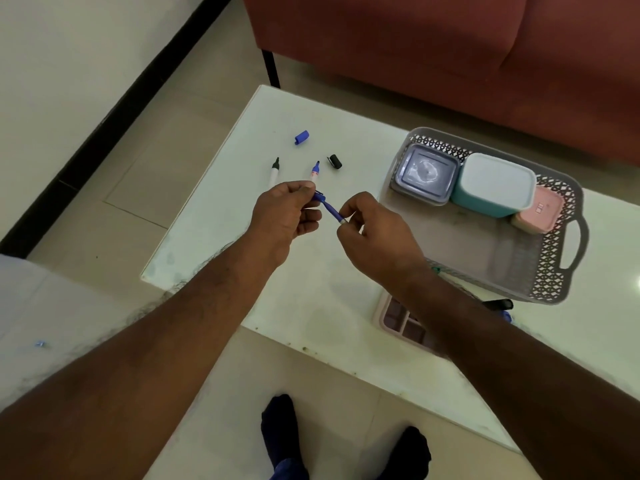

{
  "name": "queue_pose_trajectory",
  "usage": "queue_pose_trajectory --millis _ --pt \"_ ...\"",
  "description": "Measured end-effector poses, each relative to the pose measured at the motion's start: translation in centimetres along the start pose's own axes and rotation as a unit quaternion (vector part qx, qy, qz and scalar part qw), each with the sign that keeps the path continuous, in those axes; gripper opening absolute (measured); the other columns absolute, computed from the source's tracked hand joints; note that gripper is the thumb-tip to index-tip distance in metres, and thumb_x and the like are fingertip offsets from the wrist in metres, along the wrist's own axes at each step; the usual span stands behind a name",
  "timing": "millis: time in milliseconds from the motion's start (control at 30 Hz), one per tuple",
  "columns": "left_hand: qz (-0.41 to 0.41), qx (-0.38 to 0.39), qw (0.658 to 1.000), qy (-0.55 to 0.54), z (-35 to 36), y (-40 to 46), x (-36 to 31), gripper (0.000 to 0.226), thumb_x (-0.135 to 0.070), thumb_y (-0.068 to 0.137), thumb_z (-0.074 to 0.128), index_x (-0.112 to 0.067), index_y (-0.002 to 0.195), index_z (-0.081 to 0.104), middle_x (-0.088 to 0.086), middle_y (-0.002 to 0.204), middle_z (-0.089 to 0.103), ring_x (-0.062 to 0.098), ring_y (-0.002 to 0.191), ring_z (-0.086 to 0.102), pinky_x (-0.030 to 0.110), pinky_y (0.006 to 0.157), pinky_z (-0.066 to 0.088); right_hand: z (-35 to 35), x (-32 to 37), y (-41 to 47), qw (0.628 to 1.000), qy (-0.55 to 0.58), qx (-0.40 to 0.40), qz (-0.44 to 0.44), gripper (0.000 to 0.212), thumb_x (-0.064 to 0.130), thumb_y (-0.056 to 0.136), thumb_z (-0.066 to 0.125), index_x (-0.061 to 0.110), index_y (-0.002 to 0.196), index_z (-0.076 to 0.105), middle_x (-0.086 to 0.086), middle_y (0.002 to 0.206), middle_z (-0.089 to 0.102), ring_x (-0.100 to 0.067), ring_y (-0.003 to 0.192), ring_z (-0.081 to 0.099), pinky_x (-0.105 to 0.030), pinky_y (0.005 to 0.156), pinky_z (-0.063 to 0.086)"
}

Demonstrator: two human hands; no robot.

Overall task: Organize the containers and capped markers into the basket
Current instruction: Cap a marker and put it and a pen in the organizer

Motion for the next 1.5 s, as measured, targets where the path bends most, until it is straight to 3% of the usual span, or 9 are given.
queue_pose_trajectory --millis 333,567,800,900,1033,1133,1200,1300,1500 --pt "0.040 0.031 0.995 0.087 4.5 -1.8 -0.2 0.014 -0.025 0.097 0.061 -0.021 0.109 0.068 0.002 0.089 0.072 0.014 0.071 0.064 0.027 0.070 0.060 -2.8 -3.4 -0.7 0.998 0.036 -0.060 0.004 0.016 0.020 0.094 0.057 0.020 0.109 0.056 0.004 0.088 0.064 -0.013 0.074 0.057 -0.024 0.059 0.044" --pt "0.065 0.054 0.993 0.085 7.8 -3.4 0.1 0.012 -0.018 0.096 0.061 -0.020 0.103 0.070 0.000 0.078 0.071 0.015 0.072 0.063 0.031 0.076 0.060 -3.7 -6.2 -0.8 0.981 0.169 -0.069 0.069 0.012 0.021 0.091 0.065 0.021 0.099 0.056 -0.003 0.088 0.070 -0.019 0.079 0.065 -0.040 0.068 0.056" --pt "0.118 0.095 0.982 0.110 11.4 -4.9 -1.0 0.018 -0.015 0.096 0.061 -0.017 0.111 0.071 0.003 0.086 0.072 0.014 0.075 0.068 0.039 0.078 0.061 -4.9 -7.2 -1.8 0.949 0.301 -0.047 0.085 0.013 0.019 0.098 0.059 0.012 0.109 0.061 -0.017 0.083 0.070 -0.009 0.041 0.049 -0.022 0.039 0.038" --pt "0.161 0.116 0.969 0.145 12.9 -6.2 -2.1 0.022 -0.027 0.100 0.055 -0.021 0.114 0.070 -0.001 0.085 0.072 0.014 0.078 0.069 0.034 0.077 0.061 -6.6 -6.7 -2.1 0.960 0.272 -0.042 0.041 0.017 0.023 0.102 0.051 0.014 0.109 0.064 -0.009 0.080 0.069 -0.011 0.051 0.059 -0.023 0.045 0.046" --pt "0.168 0.058 0.963 0.201 13.3 -6.7 -2.4 0.031 -0.044 0.103 0.040 -0.027 0.098 0.066 -0.002 0.087 0.072 0.016 0.080 0.069 0.038 0.082 0.059 -9.4 -7.4 -2.1 0.975 0.214 -0.055 0.029 0.019 0.029 0.102 0.049 0.018 0.114 0.059 0.003 0.091 0.071 -0.008 0.086 0.067 -0.026 0.074 0.051" --pt "0.238 0.042 0.899 0.364 13.8 -6.8 -1.7 0.040 -0.051 0.102 0.035 -0.022 0.110 0.063 0.000 0.100 0.070 0.015 0.089 0.065 0.032 0.081 0.055 -11.3 -8.0 -2.2 0.982 0.175 -0.062 0.018 0.017 0.031 0.101 0.051 0.020 0.112 0.056 0.005 0.095 0.073 -0.006 0.096 0.067 -0.023 0.076 0.048" --pt "0.327 0.042 0.824 0.460 14.4 -7.6 -1.2 0.051 -0.056 0.101 0.034 -0.018 0.125 0.060 0.002 0.117 0.067 0.016 0.103 0.062 0.029 0.084 0.052 -12.1 -8.7 -2.7 0.989 0.138 -0.056 0.012 0.016 0.031 0.100 0.054 0.019 0.111 0.056 0.005 0.096 0.073 -0.008 0.096 0.068 -0.026 0.076 0.052" --pt "0.436 0.033 0.704 0.559 15.4 -8.5 0.0 0.064 -0.057 0.099 0.031 -0.011 0.140 0.051 0.012 0.140 0.056 0.026 0.128 0.052 0.040 0.103 0.045 -12.4 -9.9 -3.7 0.998 0.037 -0.049 -0.002 0.019 0.035 0.096 0.059 0.020 0.108 0.056 -0.001 0.095 0.070 -0.018 0.090 0.067 -0.041 0.079 0.057" --pt "0.428 0.022 0.608 0.668 15.9 -8.8 1.3 0.071 -0.061 0.100 0.020 -0.015 0.154 0.026 0.012 0.161 0.024 0.031 0.149 0.021 0.048 0.119 0.021 -11.0 -11.8 -5.0 0.998 -0.067 -0.011 -0.018 0.015 0.032 0.090 0.067 0.024 0.099 0.058 0.007 0.087 0.059 -0.014 0.082 0.059 -0.024 0.066 0.046"
Point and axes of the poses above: each hand's wrist, its own y-axis towards the middle knuckle, its own z-axis out of the palm, x = y × z, the point moved 8 cm from there along y, towards the middle knuckle
